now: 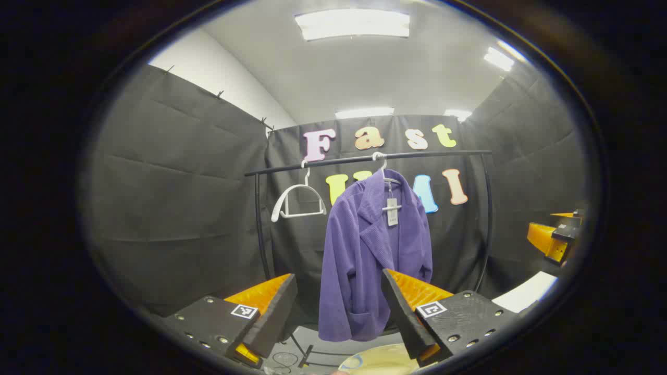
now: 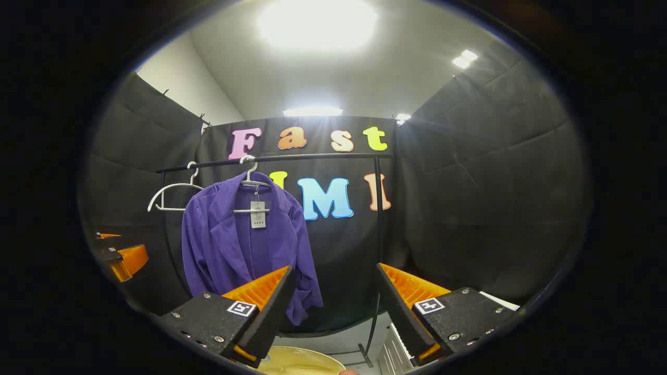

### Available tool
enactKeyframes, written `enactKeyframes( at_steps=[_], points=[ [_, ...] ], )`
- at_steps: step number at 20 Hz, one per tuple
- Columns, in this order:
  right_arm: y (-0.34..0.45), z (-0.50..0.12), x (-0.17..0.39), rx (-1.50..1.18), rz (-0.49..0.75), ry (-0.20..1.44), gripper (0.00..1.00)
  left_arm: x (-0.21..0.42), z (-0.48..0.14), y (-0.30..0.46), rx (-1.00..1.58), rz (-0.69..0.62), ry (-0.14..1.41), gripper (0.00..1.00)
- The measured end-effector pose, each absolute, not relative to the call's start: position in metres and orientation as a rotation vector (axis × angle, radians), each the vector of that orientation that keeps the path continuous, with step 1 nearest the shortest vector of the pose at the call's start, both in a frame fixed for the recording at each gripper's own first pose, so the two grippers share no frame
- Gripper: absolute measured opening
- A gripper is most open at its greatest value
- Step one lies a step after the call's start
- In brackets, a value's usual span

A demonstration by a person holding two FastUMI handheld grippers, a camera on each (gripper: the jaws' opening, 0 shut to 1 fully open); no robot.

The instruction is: Grasp the clothes on the hanger with both hands and then place them into the laundry hamper below.

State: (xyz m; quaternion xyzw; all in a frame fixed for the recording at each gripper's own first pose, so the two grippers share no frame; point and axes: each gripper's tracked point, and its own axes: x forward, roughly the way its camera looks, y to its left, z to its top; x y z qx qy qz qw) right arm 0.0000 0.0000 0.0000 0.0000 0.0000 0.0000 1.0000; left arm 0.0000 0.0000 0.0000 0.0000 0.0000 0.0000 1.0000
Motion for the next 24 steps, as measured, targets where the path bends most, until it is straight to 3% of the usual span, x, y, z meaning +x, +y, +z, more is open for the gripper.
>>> enactKeyframes(
  at_steps=[3, 4, 11, 12, 21, 23, 24],
  points=[
    [-0.002, -0.002, -0.003, -0.007, -0.002, 0.003, 0.95, -0.003, 0.0, 0.0, -0.004, -0.004, 0.001, 0.99],
    [-0.002, -0.003, -0.004, -0.007, -0.003, 0.005, 0.92, -0.004, 0.0, -0.001, -0.004, -0.006, 0.003, 0.94],
    [0.001, -0.004, -0.008, 0.008, 0.0, 0.007, 0.95, 0.003, -0.001, -0.008, 0.001, -0.016, -0.002, 0.94],
    [0.001, -0.005, -0.008, 0.004, -0.002, 0.01, 0.95, 0.002, -0.001, -0.008, 0.003, -0.018, -0.003, 0.99],
    [0.003, -0.006, -0.005, 0.002, -0.012, 0.016, 0.95, 0.004, -0.002, 0.002, -0.006, -0.014, 0.003, 0.99],
    [0.005, -0.001, -0.001, 0.006, -0.007, 0.018, 0.95, 0.011, 0.0, 0.0, -0.008, -0.013, 0.005, 0.94],
    [0.005, 0.003, 0.005, 0.01, 0.0, 0.017, 0.95, 0.015, 0.003, -0.001, -0.007, -0.012, -0.002, 0.99]
  ],
)
